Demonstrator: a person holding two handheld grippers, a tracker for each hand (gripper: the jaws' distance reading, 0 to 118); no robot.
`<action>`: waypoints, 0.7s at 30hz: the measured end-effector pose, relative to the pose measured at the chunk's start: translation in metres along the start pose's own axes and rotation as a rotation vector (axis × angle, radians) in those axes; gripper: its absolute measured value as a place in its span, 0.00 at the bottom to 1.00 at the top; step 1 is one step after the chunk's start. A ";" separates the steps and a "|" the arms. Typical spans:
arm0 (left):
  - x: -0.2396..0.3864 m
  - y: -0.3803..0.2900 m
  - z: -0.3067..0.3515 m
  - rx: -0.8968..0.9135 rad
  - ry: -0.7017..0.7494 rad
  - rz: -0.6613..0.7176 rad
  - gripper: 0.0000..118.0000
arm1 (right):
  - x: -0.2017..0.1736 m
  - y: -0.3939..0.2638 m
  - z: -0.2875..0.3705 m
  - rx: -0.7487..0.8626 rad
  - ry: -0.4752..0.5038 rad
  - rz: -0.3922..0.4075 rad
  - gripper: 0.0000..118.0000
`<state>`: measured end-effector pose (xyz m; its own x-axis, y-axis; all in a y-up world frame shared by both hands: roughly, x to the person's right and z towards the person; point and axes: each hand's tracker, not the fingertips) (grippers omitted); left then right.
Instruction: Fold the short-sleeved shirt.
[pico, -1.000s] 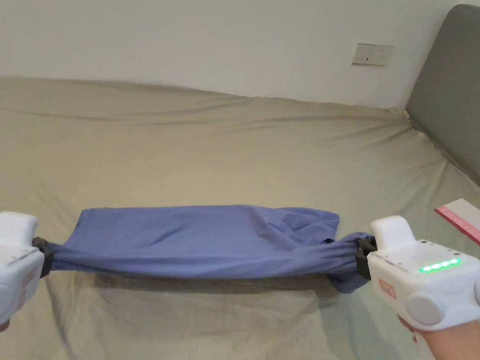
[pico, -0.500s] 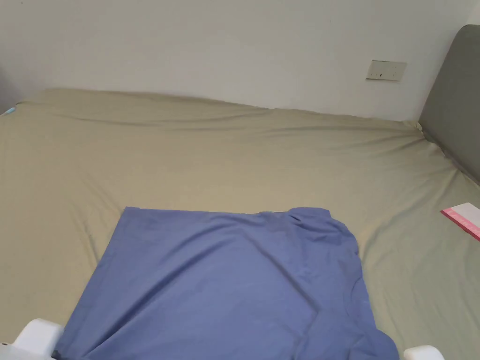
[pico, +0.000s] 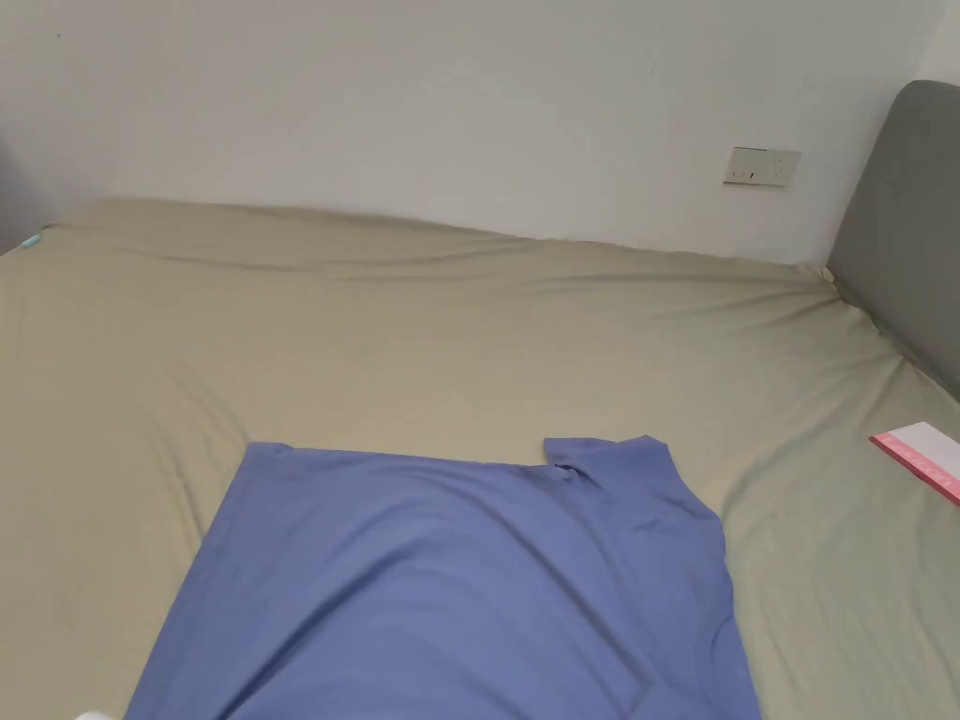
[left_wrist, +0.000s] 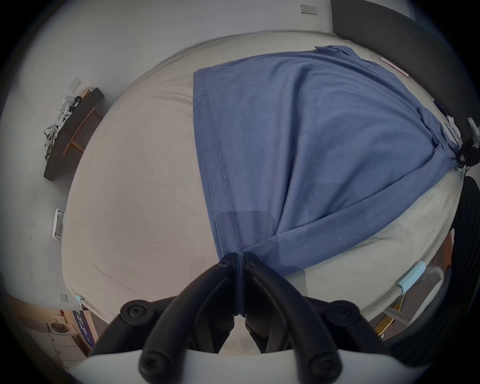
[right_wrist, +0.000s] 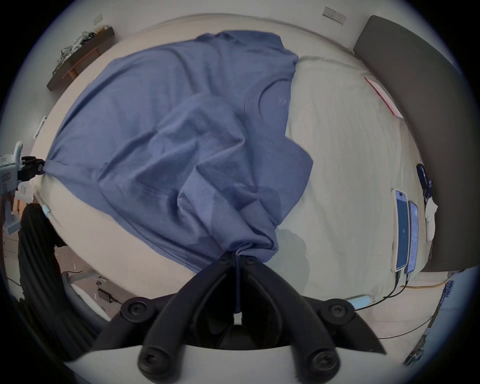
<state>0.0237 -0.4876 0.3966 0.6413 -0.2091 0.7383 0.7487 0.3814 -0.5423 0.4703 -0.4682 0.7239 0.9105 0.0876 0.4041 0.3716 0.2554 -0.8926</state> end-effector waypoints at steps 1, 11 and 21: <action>0.001 0.000 -0.003 -0.005 0.000 -0.001 0.01 | -0.003 0.000 -0.006 -0.005 -0.003 -0.004 0.05; -0.011 0.033 0.036 0.191 -0.048 0.152 0.96 | 0.002 0.029 0.047 0.232 -0.093 -0.059 0.90; 0.005 0.123 0.210 0.903 -0.047 0.351 0.95 | -0.062 0.096 0.237 0.978 -0.191 -0.050 0.90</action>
<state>0.0838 -0.2530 0.4175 0.7818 0.0772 0.6188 0.0924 0.9670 -0.2373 0.4064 -0.2208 0.6601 0.8214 0.1865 0.5390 0.0174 0.9363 -0.3506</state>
